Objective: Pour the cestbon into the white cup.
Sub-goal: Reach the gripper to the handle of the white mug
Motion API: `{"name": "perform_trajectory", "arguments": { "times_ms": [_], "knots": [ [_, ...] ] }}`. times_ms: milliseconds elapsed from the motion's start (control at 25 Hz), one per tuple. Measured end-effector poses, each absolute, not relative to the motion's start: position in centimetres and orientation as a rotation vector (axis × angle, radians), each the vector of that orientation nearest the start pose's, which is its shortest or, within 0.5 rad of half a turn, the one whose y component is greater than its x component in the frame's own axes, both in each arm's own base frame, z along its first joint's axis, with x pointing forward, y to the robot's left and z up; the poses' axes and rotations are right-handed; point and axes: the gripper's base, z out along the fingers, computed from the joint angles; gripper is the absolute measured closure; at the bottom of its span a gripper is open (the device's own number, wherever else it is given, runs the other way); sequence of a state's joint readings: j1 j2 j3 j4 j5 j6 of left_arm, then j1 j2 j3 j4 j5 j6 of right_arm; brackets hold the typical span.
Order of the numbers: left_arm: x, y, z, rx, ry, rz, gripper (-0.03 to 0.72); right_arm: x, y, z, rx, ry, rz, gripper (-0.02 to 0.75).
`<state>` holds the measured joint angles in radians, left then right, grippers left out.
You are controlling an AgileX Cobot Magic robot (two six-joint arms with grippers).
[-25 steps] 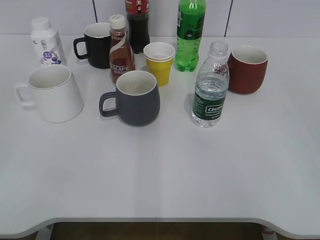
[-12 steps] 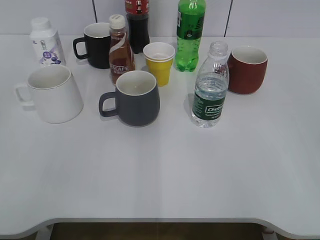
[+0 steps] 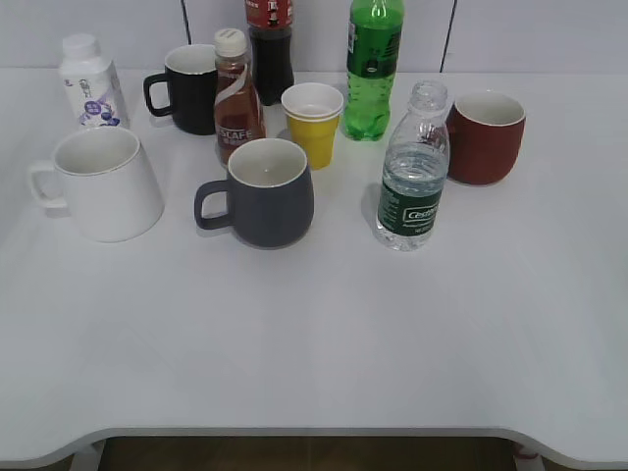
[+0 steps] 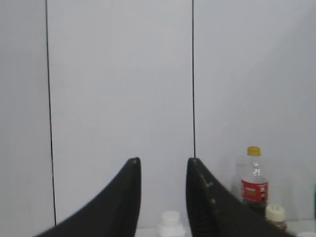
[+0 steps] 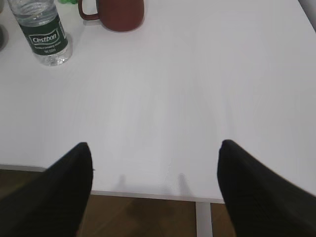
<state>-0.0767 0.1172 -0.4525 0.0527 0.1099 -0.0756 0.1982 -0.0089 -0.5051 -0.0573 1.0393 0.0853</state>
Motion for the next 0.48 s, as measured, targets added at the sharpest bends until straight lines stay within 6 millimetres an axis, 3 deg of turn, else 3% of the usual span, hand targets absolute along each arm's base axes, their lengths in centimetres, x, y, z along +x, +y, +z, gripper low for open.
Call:
{"name": "perform_trajectory", "arguments": {
  "times_ms": [120, 240, 480],
  "knots": [
    [6.6, -0.6, 33.9, 0.090, 1.273, -0.029, 0.447, -0.5, -0.6, 28.0, -0.111, 2.006, 0.113, 0.148],
    [11.0, -1.1, 31.8, 0.132, 1.388, -0.026, 0.447, -0.5, -0.6, 28.0, -0.111, 2.006, 0.114, 0.148],
    [19.3, -1.7, 25.9, 0.144, 1.623, -0.057, 0.447, -0.5, -0.6, 28.0, -0.111, 2.006, 0.114, 0.148]
  ]
}}
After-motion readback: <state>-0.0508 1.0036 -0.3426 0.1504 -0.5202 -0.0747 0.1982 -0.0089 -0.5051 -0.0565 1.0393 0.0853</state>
